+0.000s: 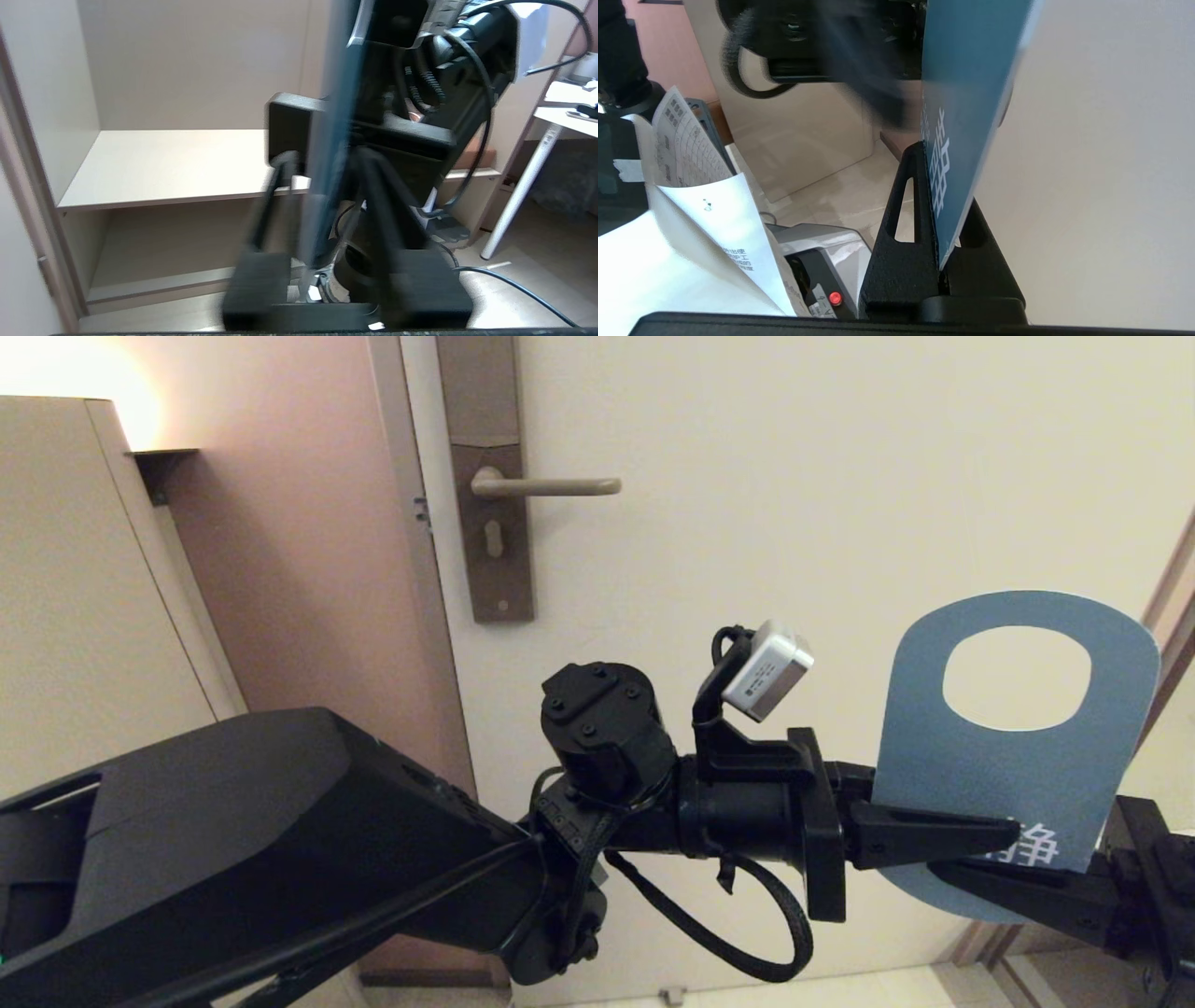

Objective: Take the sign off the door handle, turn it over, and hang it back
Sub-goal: Hand it to the other hand, then hang the sign back with the other side facing out

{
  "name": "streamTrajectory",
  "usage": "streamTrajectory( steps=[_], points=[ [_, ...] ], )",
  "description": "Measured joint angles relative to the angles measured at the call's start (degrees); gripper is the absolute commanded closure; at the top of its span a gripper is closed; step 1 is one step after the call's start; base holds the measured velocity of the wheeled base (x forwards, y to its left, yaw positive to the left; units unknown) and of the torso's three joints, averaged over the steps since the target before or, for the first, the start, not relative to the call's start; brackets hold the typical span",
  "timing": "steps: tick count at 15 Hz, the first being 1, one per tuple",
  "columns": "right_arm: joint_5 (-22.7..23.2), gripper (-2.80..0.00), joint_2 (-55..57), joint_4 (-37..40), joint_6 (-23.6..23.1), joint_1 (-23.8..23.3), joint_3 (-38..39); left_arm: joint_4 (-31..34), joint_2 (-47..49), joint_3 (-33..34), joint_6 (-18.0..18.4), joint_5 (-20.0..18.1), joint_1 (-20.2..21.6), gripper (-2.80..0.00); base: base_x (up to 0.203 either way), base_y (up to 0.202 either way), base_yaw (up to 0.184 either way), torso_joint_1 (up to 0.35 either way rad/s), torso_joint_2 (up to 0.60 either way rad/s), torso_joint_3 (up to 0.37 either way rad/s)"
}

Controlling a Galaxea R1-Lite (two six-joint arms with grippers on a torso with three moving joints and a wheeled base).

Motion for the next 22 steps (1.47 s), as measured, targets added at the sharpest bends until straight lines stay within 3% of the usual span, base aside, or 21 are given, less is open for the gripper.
streamTrajectory(
  steps=[6,10,16,22],
  points=[
    [0.0,0.0,0.1,0.05,-0.04,0.0,0.24,-2.61,-0.25,2.08,-0.2,-0.05,0.53,-2.8,0.0,0.0,0.0,0.0,0.0,0.0],
    [-0.03,0.0,0.1,0.09,0.06,0.02,0.75,-4.24,-1.99,5.77,-0.71,-0.18,3.09,-2.8,0.0,0.0,0.0,0.0,0.0,0.0],
    [-0.13,0.0,0.1,0.09,0.14,0.0,1.01,-4.31,-8.8,15.71,-0.12,0.07,8.34,-2.8,0.0,0.0,0.0,0.0,0.0,0.0],
    [-0.32,0.0,-0.01,0.06,0.14,-0.06,1.41,-4.48,-16.41,27.1,3.98,0.22,14.41,-2.8,0.0,0.0,0.0,0.0,0.0,0.0]
  ],
)
